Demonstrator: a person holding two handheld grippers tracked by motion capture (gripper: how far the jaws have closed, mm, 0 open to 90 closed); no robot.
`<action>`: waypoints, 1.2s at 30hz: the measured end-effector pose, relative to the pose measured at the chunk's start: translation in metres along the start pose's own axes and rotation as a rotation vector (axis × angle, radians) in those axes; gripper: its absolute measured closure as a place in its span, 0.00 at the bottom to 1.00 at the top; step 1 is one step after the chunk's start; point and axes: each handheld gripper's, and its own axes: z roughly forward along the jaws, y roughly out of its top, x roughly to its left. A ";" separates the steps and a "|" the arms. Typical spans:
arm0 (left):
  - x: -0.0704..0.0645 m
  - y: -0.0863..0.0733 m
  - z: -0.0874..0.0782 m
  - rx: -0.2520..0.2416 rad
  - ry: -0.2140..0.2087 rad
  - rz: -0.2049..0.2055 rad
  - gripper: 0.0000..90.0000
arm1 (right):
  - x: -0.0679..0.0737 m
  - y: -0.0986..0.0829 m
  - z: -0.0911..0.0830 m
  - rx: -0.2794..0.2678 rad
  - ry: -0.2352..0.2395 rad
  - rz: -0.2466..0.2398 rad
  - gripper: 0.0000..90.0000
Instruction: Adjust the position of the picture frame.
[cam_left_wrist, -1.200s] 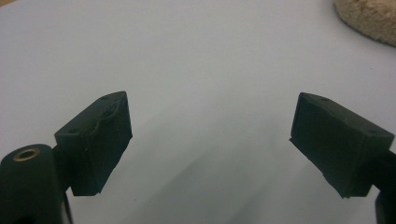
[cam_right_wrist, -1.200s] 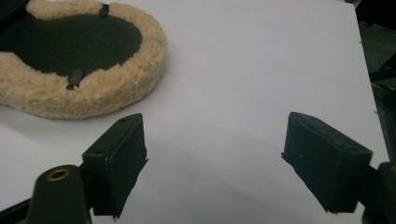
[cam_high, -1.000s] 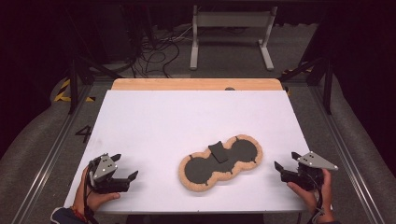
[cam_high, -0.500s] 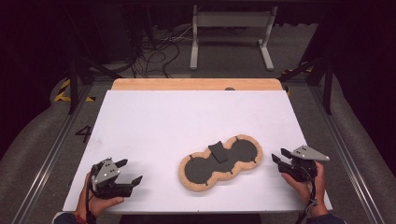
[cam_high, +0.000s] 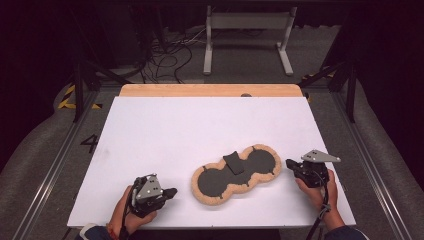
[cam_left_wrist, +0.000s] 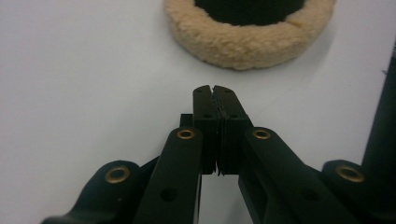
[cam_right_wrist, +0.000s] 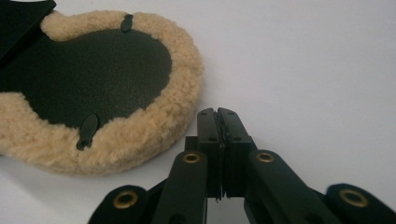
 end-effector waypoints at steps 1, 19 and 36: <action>-0.002 0.002 0.003 0.006 -0.011 0.002 0.98 | 0.000 0.001 0.003 0.003 0.018 0.006 1.00; -0.014 0.023 0.031 0.044 -0.054 0.044 0.94 | 0.000 0.010 0.018 0.029 0.046 0.006 1.00; 0.001 0.020 0.021 0.008 -0.005 0.012 0.93 | 0.006 0.005 0.012 0.059 0.042 -0.016 1.00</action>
